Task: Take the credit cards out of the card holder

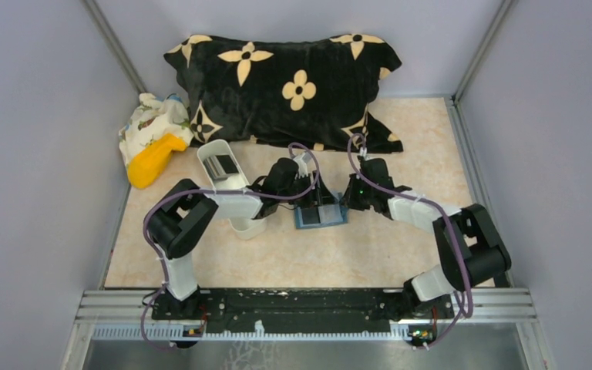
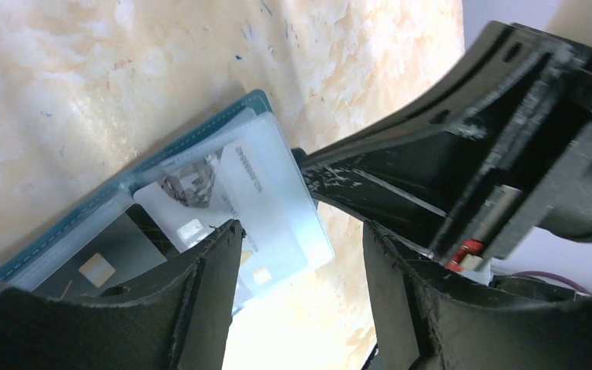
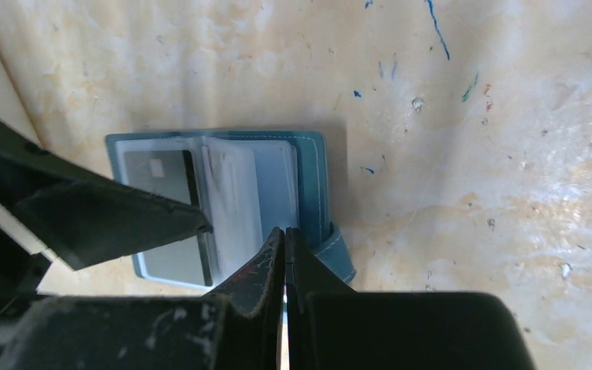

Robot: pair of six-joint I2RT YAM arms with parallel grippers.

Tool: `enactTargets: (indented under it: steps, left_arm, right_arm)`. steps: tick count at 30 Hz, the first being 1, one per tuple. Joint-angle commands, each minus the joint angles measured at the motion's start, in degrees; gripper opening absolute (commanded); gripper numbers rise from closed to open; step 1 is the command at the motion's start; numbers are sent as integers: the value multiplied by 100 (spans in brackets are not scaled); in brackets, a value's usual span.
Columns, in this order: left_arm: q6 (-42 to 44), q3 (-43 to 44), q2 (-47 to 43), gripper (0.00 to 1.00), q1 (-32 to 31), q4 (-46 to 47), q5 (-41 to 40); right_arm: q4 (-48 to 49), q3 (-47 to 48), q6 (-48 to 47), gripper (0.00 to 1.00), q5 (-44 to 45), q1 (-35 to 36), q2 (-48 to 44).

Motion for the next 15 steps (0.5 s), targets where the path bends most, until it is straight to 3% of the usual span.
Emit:
enactTargets:
  steps: [1,11,15]
  left_arm:
    - [-15,280,124,65,9,160,140]
    - [37,387,279,64,8,113,128]
    - [13,-44,73,63,41,554,-54]
  right_arm:
    - [-142,50,-140,0,216,13,-624]
    - [-433,107,-310,0,575,4,-1483]
    - [-253,68,-584,0,258,13,-1608]
